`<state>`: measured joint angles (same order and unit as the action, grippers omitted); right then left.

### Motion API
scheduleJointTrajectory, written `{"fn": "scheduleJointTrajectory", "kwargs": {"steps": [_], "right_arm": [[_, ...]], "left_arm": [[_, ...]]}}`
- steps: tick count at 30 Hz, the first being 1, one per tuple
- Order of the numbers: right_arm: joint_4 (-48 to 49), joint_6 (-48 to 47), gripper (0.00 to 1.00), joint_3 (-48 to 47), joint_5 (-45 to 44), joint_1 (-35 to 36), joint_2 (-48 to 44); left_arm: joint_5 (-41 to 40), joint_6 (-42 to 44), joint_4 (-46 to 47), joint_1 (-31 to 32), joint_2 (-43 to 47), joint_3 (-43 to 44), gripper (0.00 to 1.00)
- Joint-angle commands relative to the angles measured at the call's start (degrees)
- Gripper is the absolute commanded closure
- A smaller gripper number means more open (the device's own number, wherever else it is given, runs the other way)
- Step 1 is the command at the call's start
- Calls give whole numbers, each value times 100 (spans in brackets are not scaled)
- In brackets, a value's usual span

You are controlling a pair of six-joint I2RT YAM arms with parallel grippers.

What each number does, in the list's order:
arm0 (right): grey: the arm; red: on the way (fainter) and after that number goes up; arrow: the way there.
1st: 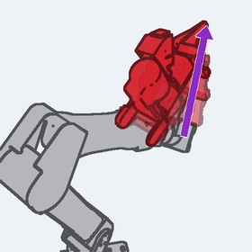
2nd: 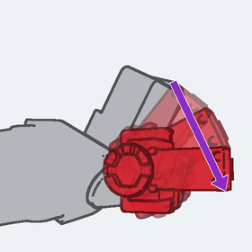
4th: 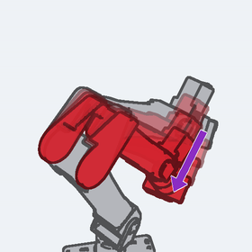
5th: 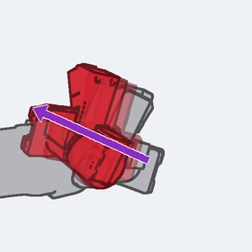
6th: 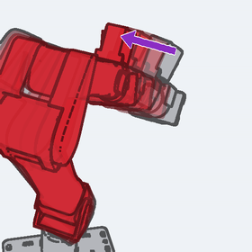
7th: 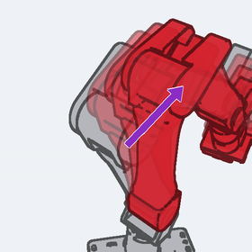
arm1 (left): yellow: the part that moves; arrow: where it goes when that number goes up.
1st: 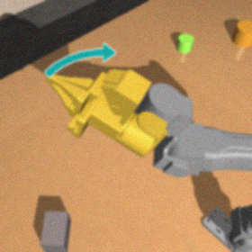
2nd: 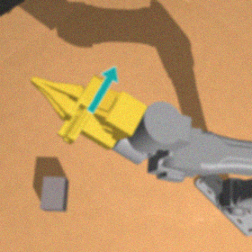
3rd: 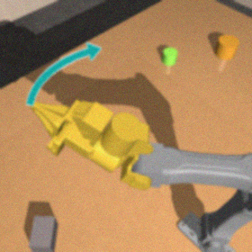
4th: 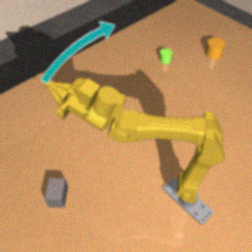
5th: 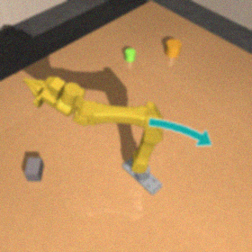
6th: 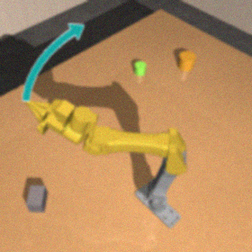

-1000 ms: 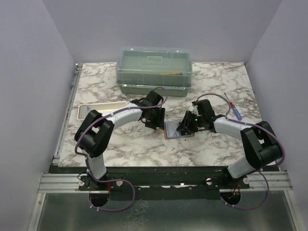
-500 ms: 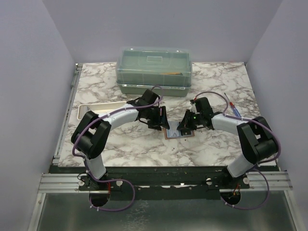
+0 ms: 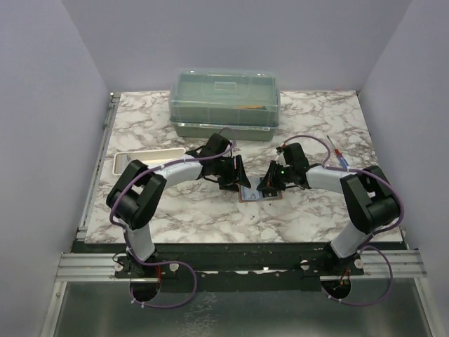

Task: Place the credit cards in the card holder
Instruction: Insert the credit card into the card holder.

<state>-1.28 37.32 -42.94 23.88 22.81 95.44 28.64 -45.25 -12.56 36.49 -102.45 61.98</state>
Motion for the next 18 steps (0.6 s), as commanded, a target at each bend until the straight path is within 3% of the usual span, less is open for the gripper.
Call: {"fn": "scheduleJointTrajectory", "kwargs": {"steps": [1, 18], "right_arm": [[-10, -10, 100, 128, -226, 22, 211], [31, -4, 100, 155, -164, 22, 225]], "left_arm": [[104, -155, 301, 20, -150, -65, 42], [-153, -85, 561, 123, -528, -61, 50]]}}
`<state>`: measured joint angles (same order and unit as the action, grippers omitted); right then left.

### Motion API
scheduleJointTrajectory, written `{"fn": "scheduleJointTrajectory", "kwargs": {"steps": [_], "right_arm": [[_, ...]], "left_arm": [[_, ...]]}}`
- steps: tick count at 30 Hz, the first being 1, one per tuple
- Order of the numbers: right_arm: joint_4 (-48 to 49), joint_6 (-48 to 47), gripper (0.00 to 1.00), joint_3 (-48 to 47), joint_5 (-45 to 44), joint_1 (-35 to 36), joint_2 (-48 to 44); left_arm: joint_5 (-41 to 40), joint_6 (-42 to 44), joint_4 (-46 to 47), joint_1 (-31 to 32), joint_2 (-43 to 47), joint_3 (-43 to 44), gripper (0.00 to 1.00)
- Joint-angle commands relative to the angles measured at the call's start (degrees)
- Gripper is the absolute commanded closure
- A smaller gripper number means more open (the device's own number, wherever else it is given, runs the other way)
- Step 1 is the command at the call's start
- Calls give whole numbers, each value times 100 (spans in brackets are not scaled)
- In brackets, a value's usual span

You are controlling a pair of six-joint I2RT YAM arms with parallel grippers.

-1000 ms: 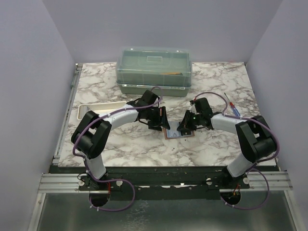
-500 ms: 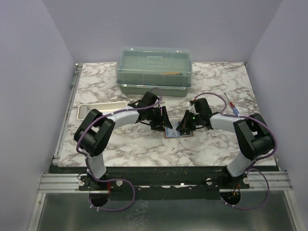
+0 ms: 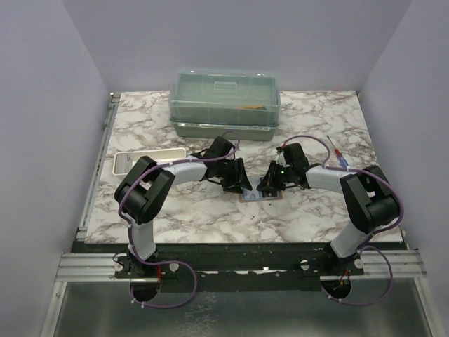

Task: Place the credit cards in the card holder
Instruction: Insert the credit card into the card holder.

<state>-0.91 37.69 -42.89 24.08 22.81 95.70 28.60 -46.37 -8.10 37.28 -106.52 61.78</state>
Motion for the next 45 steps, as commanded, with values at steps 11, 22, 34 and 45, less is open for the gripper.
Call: {"fn": "scheduleJointTrajectory", "kwargs": {"steps": [11, 22, 34, 45], "right_arm": [[-24, -8, 100, 148, -127, 22, 145], [-570, -98, 93, -115, -267, 17, -263], [-1640, -133, 81, -531, -902, 22, -1029], [-2683, -518, 75, -351, -2131, -1228, -2200]], "left_arm": [[-153, 105, 124, 147, -125, 98, 57], [-110, 76, 100, 231, 155, 276, 59], [-26, 95, 45, 401, 25, 770, 56], [386, 123, 36, 886, -1010, 1870, 50]]}}
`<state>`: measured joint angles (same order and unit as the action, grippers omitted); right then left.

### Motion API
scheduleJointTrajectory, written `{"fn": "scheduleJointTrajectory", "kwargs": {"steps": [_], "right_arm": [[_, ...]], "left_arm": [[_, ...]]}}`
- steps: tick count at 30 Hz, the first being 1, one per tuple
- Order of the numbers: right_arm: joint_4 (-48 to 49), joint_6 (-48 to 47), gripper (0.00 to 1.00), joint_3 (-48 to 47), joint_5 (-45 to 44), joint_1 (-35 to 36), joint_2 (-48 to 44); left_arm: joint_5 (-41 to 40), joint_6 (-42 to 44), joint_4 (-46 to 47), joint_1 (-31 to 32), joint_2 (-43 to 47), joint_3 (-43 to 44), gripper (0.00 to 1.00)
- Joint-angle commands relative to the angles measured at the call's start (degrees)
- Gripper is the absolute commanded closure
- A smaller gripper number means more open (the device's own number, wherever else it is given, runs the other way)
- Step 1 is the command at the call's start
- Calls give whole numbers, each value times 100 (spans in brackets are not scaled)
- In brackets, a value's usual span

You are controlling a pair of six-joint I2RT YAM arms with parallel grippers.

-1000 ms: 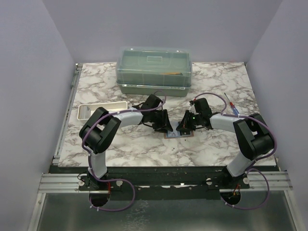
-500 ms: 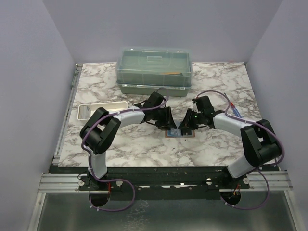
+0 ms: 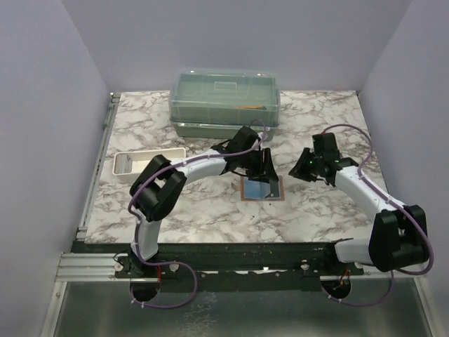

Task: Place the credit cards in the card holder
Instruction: Insert the credit card into the card holder, then pick up the credit card from the storage box.

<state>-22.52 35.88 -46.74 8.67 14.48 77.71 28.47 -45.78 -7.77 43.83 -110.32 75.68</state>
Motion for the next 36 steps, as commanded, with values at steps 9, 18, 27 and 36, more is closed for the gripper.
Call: {"fn": "scheduleJointTrajectory", "kwargs": {"steps": [9, 18, 27, 36], "right_arm": [[-410, -986, 63, -104, 75, -437, -568], [420, -1207, 53, 64, 1508, -57, -123], [924, -1282, 44, 123, 2259, 142, -20], [668, -1134, 39, 166, 1811, 666, -316]], "left_arm": [[358, 455, -281, 209, -244, 622, 41], [96, 1367, -1868, -1348, 2411, -1051, 23], [-3977, 2853, -4159, -2995, 3745, -1019, 2], [-5456, 3408, -3818, -4192, 2559, -627, 1]]}}
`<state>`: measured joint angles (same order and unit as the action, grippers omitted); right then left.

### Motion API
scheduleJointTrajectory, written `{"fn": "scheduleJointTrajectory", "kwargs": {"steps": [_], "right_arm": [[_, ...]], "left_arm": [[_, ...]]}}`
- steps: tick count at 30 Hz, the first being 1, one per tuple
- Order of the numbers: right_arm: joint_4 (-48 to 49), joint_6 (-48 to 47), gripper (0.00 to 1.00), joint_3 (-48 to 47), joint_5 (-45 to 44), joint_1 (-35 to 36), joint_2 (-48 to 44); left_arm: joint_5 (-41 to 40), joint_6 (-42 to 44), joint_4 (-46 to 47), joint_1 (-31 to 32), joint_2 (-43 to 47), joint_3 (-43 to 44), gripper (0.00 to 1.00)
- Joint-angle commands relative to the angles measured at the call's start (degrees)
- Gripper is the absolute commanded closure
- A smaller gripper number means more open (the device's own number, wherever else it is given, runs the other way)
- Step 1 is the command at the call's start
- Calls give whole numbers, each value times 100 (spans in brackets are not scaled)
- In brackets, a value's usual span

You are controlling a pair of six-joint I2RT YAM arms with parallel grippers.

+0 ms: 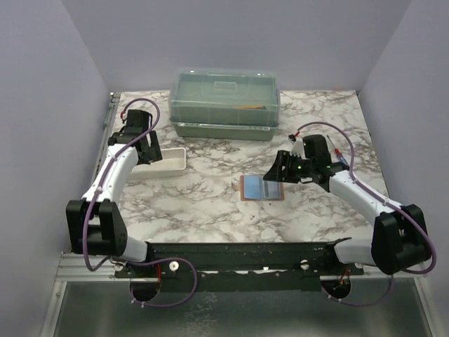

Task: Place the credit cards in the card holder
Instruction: Pick up the credit card from the storage box.

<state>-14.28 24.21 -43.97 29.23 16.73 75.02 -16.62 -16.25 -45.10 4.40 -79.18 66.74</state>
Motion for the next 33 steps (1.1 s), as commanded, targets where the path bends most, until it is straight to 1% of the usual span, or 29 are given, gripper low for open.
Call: {"fn": "scheduleJointTrajectory", "kwargs": {"steps": [1, 4, 7, 10, 13, 17, 21, 27, 30, 33], "right_arm": [[-152, 27, 38, -90, -241, 607, -54], [-113, 77, 37, 29, -167, 803, -168], [-58, 98, 36, 111, -139, 931, -309], [8, 112, 35, 161, -17, 937, -417], [169, 145, 34, 237, -84, 937, -511], [68, 95, 34, 187, -257, 937, -575], [84, 98, 34, 173, -239, 937, -540], [141, 123, 34, 213, -119, 935, -509], [208, 138, 35, 245, -49, 933, -485], [223, 137, 35, 242, -32, 937, -482]], "left_arm": [[-963, 490, -68, -314, -690, 336, 1], [-988, 609, 41, -462, -1066, 467, 1], [-1248, 794, 177, -659, -1428, 572, 1], [-1400, 925, 296, -836, -1811, 744, 1], [-1344, 937, 324, -1051, -2242, 1033, 2], [-1461, 972, 178, -1095, -2680, 1291, 4], [-1640, 909, 177, -1158, -2924, 1298, 9], [-1954, 880, 177, -1214, -2985, 1289, 22], [-1951, 868, 160, -1231, -2907, 1274, 25], [-1985, 888, 138, -1234, -2818, 1286, 26]]}}
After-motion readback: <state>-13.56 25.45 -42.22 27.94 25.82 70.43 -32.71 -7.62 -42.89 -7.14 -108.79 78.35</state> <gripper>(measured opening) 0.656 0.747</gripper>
